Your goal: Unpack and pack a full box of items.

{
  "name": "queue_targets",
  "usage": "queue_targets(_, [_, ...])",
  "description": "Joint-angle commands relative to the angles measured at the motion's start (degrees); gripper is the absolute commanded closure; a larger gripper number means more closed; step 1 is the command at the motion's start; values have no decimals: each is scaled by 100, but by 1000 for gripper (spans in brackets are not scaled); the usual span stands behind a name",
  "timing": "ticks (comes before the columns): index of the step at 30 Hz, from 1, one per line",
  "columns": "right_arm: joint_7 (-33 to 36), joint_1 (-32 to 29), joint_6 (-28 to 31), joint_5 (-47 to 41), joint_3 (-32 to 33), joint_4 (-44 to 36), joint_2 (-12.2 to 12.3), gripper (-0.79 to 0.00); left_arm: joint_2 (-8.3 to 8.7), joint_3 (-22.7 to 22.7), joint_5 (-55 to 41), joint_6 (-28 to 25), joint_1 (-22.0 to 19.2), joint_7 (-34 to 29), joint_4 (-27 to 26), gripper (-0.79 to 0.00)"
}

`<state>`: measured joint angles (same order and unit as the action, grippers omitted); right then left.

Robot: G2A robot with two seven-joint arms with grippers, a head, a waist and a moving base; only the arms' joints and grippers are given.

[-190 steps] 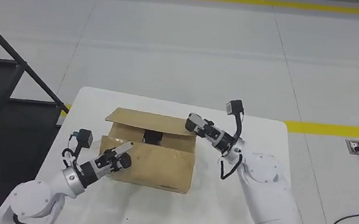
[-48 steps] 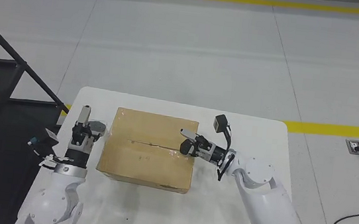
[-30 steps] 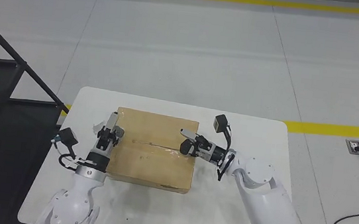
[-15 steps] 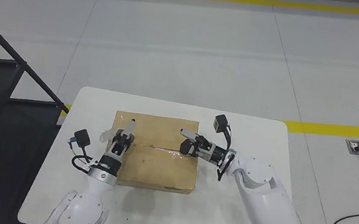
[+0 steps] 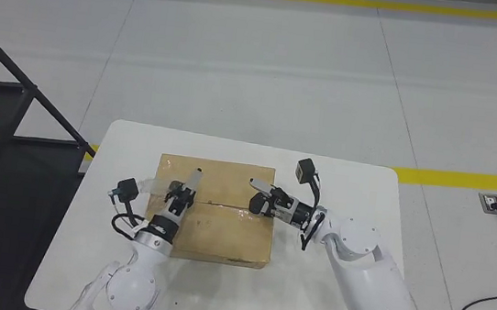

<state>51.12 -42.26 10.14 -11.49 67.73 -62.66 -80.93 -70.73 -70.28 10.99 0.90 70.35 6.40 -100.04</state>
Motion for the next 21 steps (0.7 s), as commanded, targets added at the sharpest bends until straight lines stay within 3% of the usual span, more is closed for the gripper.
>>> queue_targets(1, [0,0,0,0,0,0,0,-785,-20,42,39,38,-48,10,48,-785])
queue_targets(13, [0,0,0,0,0,0,0,-785,-164,323,214,347,-428,59,433,-785])
queue_targets(21, [0,0,0,0,0,0,0,-785,-232,411,339,304,-461,97,471,-785])
